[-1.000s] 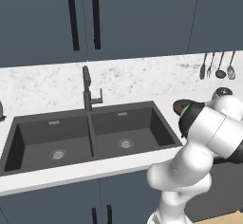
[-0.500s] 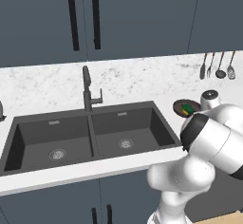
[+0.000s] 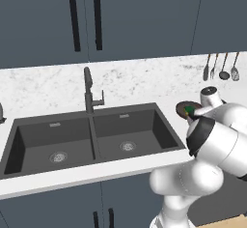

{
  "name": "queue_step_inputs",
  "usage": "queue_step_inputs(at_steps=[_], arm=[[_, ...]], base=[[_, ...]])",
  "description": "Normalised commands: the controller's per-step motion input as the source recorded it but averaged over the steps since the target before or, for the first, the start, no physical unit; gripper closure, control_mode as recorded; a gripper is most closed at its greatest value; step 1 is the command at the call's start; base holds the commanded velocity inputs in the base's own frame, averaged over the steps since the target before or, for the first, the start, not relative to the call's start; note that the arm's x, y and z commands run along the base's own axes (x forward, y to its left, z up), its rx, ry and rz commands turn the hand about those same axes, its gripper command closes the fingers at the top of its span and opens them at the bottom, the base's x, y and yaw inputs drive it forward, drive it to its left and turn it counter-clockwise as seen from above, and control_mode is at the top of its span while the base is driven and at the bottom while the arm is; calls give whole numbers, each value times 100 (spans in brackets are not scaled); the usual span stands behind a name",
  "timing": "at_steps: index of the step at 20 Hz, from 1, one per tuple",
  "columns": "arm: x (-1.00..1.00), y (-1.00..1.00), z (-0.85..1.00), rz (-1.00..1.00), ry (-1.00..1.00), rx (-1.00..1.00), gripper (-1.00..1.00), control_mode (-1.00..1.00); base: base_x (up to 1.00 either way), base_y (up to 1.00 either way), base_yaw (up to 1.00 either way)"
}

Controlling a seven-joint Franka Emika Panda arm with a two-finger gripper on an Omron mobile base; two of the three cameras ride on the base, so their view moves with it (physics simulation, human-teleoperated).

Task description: Pick the pan and sponge and place them into the sink. Then turn on the water.

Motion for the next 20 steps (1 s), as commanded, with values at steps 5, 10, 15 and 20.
queue_step_inputs(at_steps=[5, 10, 15, 20], arm=[[2, 0, 0, 0, 11, 12, -100, -100], [27, -15, 0, 0, 9, 19, -100, -100], [32, -37, 0, 0, 0, 17, -100, -100], [53, -15, -5, 0, 0, 13, -100, -100]], base=[[0, 0, 0], [0, 0, 0], [0, 0, 0], [0, 0, 0]])
